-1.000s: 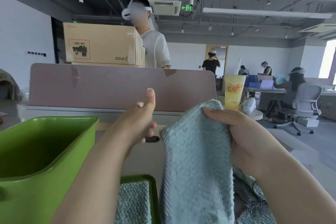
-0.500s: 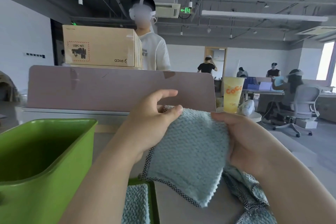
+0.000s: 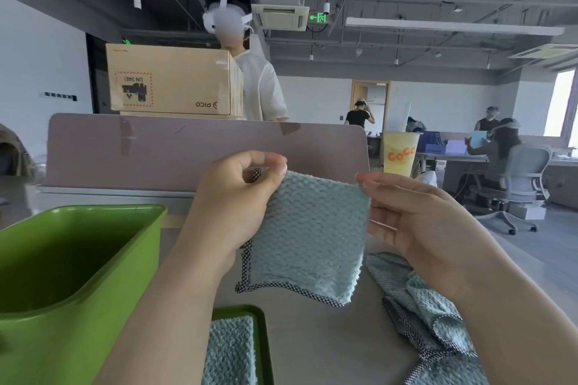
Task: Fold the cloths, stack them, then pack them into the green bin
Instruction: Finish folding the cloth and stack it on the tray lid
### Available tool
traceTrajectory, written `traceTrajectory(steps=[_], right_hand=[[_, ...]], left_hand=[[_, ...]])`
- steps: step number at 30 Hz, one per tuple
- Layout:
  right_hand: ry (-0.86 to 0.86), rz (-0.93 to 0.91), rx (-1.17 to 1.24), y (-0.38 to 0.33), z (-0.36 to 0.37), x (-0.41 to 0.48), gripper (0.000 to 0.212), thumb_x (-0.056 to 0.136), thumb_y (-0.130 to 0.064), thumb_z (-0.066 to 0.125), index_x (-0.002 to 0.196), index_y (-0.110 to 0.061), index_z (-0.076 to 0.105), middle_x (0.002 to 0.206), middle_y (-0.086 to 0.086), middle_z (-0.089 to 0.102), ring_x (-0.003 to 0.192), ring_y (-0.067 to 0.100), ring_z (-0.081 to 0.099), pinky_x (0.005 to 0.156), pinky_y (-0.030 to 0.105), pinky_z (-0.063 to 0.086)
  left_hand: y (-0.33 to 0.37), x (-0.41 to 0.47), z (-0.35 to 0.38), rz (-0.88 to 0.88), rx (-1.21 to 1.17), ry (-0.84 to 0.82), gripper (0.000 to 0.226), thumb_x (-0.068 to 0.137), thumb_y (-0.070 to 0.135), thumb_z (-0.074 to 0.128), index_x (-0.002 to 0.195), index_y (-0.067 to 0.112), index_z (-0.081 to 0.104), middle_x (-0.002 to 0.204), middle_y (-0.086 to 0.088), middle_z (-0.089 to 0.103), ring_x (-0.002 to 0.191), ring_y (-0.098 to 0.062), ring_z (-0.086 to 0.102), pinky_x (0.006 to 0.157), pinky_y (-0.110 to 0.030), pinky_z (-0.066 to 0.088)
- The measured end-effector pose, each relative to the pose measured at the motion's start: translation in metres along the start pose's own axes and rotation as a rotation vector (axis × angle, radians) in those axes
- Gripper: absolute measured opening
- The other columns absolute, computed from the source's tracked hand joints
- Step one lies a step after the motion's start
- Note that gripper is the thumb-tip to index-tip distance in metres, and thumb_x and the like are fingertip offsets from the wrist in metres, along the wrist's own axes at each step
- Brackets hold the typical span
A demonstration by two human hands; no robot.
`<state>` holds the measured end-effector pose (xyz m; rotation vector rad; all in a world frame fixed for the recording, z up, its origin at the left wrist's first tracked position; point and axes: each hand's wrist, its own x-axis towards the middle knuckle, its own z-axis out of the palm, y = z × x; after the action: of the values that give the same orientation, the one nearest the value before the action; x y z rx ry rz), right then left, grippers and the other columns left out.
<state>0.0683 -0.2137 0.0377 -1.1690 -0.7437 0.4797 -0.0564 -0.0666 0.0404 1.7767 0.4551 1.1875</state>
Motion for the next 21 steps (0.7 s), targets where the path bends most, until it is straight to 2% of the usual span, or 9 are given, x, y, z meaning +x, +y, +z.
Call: traceTrajectory(steps=[3, 5, 8, 11, 14, 17, 21], right_hand=[[-0.006, -0.017, -0.030, 0.0023, 0.0013, -0.0010, 0.021, 0.078, -0.001, 0.065, 0.097, -0.008, 0.071, 0.083, 0.004, 0.076, 0.071, 0.010, 0.069, 0.071, 0.024, 0.055], [0.024, -0.045, -0.055, 0.0033, 0.0007, -0.0008, 0.024, 0.079, 0.005, 0.065, 0.098, -0.008, 0.072, 0.085, 0.006, 0.075, 0.074, 0.011, 0.070, 0.066, 0.019, 0.056], [0.092, -0.098, -0.134, 0.0052, -0.0021, 0.0014, 0.025, 0.078, 0.007, 0.066, 0.093, -0.011, 0.073, 0.087, 0.009, 0.072, 0.081, 0.014, 0.069, 0.072, 0.021, 0.057], [0.152, -0.161, -0.240, 0.0057, -0.0030, 0.0019, 0.024, 0.077, 0.006, 0.069, 0.087, -0.015, 0.074, 0.099, 0.025, 0.068, 0.089, 0.024, 0.065, 0.086, 0.033, 0.056], [0.183, -0.201, -0.304, 0.0045, -0.0031, 0.0005, 0.023, 0.076, 0.005, 0.071, 0.084, -0.016, 0.073, 0.107, 0.030, 0.065, 0.086, 0.027, 0.063, 0.092, 0.041, 0.054], [0.195, -0.219, -0.356, 0.0041, -0.0040, 0.0012, 0.022, 0.077, 0.004, 0.071, 0.083, -0.017, 0.073, 0.102, 0.026, 0.068, 0.083, 0.025, 0.063, 0.092, 0.042, 0.054], [0.207, -0.215, -0.382, 0.0044, -0.0075, 0.0038, 0.017, 0.079, 0.001, 0.071, 0.088, -0.013, 0.072, 0.101, 0.024, 0.069, 0.085, 0.027, 0.064, 0.092, 0.043, 0.054]], left_hand=[[-0.0007, 0.0002, -0.0001, 0.013, 0.001, -0.015, 0.006, 0.084, 0.035, 0.067, 0.087, 0.032, 0.072, 0.087, 0.007, 0.071, 0.082, -0.007, 0.065, 0.065, -0.021, 0.046], [-0.0024, 0.0013, -0.0013, 0.020, 0.019, -0.050, 0.011, 0.082, 0.033, 0.070, 0.093, 0.034, 0.072, 0.093, 0.000, 0.072, 0.088, -0.014, 0.067, 0.078, -0.027, 0.052], [-0.0036, 0.0022, -0.0033, 0.049, 0.090, -0.101, 0.024, 0.080, 0.030, 0.073, 0.102, 0.038, 0.069, 0.098, 0.008, 0.071, 0.093, -0.009, 0.066, 0.086, -0.032, 0.052], [-0.0031, 0.0019, -0.0038, 0.120, 0.210, -0.087, 0.028, 0.081, 0.026, 0.072, 0.107, 0.037, 0.066, 0.092, 0.024, 0.063, 0.091, 0.003, 0.060, 0.078, -0.015, 0.046], [-0.0028, 0.0020, -0.0033, 0.170, 0.307, -0.061, 0.027, 0.081, 0.027, 0.072, 0.107, 0.036, 0.067, 0.084, 0.030, 0.056, 0.081, 0.014, 0.053, 0.063, -0.003, 0.036], [-0.0029, 0.0025, -0.0028, 0.197, 0.345, -0.057, 0.019, 0.080, 0.029, 0.072, 0.098, 0.035, 0.070, 0.078, 0.026, 0.061, 0.070, 0.014, 0.056, 0.055, 0.000, 0.040], [-0.0028, 0.0025, -0.0030, 0.186, 0.330, -0.060, 0.007, 0.079, 0.034, 0.072, 0.086, 0.036, 0.070, 0.077, 0.018, 0.069, 0.070, 0.006, 0.061, 0.055, -0.010, 0.039]])
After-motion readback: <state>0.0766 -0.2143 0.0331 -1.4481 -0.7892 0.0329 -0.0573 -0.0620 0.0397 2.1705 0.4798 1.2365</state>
